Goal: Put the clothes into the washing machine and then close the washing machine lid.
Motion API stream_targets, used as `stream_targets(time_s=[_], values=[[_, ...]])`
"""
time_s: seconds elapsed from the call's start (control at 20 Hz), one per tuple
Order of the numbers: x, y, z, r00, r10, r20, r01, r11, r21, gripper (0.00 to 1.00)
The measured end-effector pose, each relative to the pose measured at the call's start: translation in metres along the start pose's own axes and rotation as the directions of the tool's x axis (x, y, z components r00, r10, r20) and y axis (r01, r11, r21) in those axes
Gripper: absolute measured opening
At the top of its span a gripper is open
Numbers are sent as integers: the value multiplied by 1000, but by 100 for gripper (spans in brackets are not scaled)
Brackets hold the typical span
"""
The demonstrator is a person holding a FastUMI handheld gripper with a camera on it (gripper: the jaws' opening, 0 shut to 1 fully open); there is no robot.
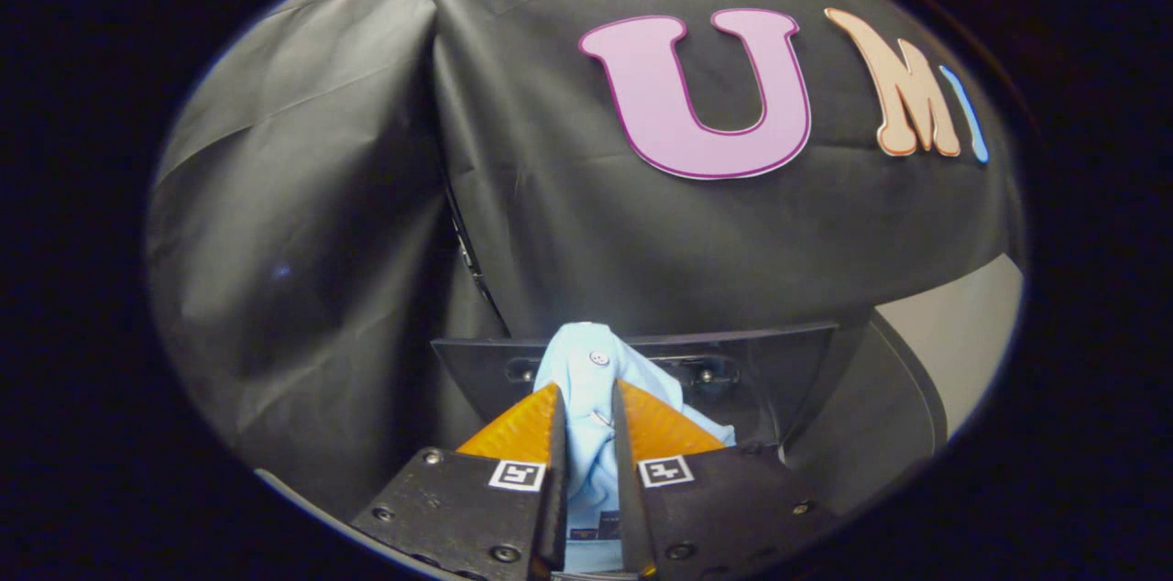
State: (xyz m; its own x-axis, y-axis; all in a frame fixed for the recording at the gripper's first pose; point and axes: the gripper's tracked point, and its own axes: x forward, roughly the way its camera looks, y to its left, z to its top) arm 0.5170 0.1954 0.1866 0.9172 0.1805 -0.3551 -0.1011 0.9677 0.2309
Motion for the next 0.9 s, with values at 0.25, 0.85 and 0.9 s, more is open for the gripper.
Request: stream_targets(time_s=[0.25, 0.85, 0.9], values=[[-6, -6, 27, 993, -40, 111, 41, 999, -6, 52], [74, -34, 35, 969, -223, 103, 233, 968, -94, 96], [79, -33, 30, 970, -228, 81, 236, 964, -121, 97]])
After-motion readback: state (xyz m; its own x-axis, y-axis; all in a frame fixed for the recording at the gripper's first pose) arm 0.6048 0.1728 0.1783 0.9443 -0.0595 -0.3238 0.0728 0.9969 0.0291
